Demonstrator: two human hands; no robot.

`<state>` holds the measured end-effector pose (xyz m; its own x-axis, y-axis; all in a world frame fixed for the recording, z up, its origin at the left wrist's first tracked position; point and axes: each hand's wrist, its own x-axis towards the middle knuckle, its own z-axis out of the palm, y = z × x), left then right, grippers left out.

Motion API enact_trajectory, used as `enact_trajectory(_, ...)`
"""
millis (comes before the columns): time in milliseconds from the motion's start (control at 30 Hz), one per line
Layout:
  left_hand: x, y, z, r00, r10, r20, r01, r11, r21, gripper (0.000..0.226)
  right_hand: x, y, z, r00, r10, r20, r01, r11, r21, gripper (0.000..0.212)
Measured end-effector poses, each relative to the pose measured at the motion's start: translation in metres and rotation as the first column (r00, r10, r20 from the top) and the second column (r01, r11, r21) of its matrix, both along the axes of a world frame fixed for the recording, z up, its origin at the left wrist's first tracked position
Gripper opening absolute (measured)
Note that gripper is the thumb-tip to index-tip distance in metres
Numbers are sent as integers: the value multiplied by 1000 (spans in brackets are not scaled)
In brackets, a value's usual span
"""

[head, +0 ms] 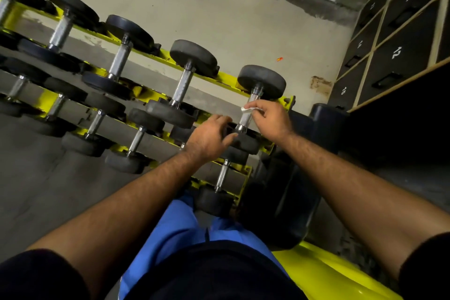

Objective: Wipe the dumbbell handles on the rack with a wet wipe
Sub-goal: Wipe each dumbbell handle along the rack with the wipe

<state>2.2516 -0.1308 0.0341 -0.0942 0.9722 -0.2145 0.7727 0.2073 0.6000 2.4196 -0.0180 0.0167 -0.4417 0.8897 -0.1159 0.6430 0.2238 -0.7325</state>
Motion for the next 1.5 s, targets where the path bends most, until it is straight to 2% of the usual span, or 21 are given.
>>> enact_trajectory(100,25,-7,-10,999,-46,0,46,996,77,44,9,2,-7,998,51,-38,-44,984,173,27)
enact_trajectory(200,42,-10,-22,999,-15,-49,21,991,131,42,14,9,-18,995,104,8,-102,946,308,31)
enact_trajectory(333,48,-8,-35,994,35,-102,-22,992,121,54,14,26,-44,993,120,8,-115,929,353,33)
enact_trajectory(500,37,-8,-40,996,85,5,-85,991,102,55,25,42,-63,933,354,62,-343,825,449,42)
enact_trajectory(633,32,-7,-39,996,83,6,-84,993,82,60,30,58,-62,932,361,-16,-301,800,519,39)
enact_trajectory(733,27,-6,-38,996,83,12,-84,994,72,58,28,65,-72,883,467,56,-411,709,573,41)
enact_trajectory(800,24,-5,-38,997,80,8,-80,995,59,57,31,65,-83,825,548,140,-513,621,593,48)
enact_trajectory(867,23,-5,-38,996,85,8,-85,995,56,57,33,70,-89,803,565,188,-546,573,611,50)
enact_trajectory(1033,28,-5,-40,996,91,-8,-90,993,79,55,25,57,-90,857,492,151,-478,652,589,49)
enact_trajectory(1133,29,-5,-40,996,91,-6,-90,992,90,55,30,52,-90,752,618,229,-612,526,590,51)
enact_trajectory(1167,28,-5,-40,996,89,-2,-89,992,89,55,32,61,-89,742,620,255,-624,498,602,51)
enact_trajectory(1200,27,-5,-40,996,89,4,-89,992,85,56,33,72,-88,764,594,253,-599,509,618,51)
enact_trajectory(1300,24,-5,-40,995,94,28,-96,993,71,56,27,65,-88,845,502,185,-508,643,573,52)
enact_trajectory(1333,23,-5,-40,995,95,34,-97,993,69,56,24,56,-90,824,539,174,-532,629,567,51)
enact_trajectory(1400,22,-6,-41,995,96,41,-98,993,71,55,26,51,-92,712,673,201,-642,508,574,48)
enact_trajectory(1433,22,-6,-42,994,96,46,-100,993,70,55,28,60,-91,685,694,220,-664,473,579,48)
enact_trajectory(1467,22,-6,-43,994,98,51,-102,992,70,54,30,73,-91,701,680,215,-645,476,597,49)
enact_trajectory(1500,23,-6,-43,993,100,58,-104,992,71,53,31,82,-90,746,636,196,-602,519,607,49)
